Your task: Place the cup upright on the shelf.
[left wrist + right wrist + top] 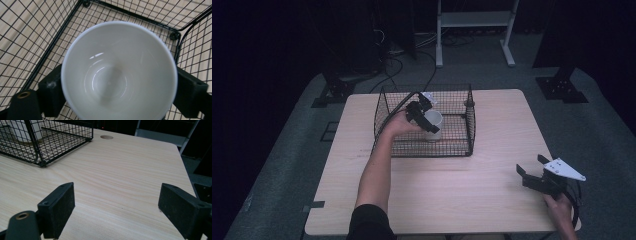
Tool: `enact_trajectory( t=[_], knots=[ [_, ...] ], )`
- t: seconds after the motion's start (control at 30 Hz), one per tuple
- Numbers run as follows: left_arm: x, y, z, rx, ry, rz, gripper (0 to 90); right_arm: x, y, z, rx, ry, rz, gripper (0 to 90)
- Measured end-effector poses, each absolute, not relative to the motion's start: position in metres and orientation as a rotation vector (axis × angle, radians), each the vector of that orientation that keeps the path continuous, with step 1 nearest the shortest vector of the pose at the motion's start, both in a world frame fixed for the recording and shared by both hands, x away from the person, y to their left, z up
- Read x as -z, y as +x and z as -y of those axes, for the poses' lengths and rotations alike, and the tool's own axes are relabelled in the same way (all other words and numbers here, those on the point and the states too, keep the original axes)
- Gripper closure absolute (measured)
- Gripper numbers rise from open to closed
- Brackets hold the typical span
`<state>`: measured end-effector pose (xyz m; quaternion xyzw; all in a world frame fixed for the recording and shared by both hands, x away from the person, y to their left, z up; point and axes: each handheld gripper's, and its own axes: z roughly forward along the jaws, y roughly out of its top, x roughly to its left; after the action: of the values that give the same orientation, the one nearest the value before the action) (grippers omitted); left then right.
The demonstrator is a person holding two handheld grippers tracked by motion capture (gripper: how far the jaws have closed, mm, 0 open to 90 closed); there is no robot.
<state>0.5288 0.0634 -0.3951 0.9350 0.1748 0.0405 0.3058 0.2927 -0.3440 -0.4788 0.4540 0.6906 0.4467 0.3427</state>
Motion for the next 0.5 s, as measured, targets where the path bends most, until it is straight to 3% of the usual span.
enact_trajectory(
  t=[0.5],
  knots=[
    [0.38,0.521,-0.065,-0.165,2.459,-0.465,8.7,0.479,0.293,0.344,-1.161,1.182,-1.796,13.0]
  ],
)
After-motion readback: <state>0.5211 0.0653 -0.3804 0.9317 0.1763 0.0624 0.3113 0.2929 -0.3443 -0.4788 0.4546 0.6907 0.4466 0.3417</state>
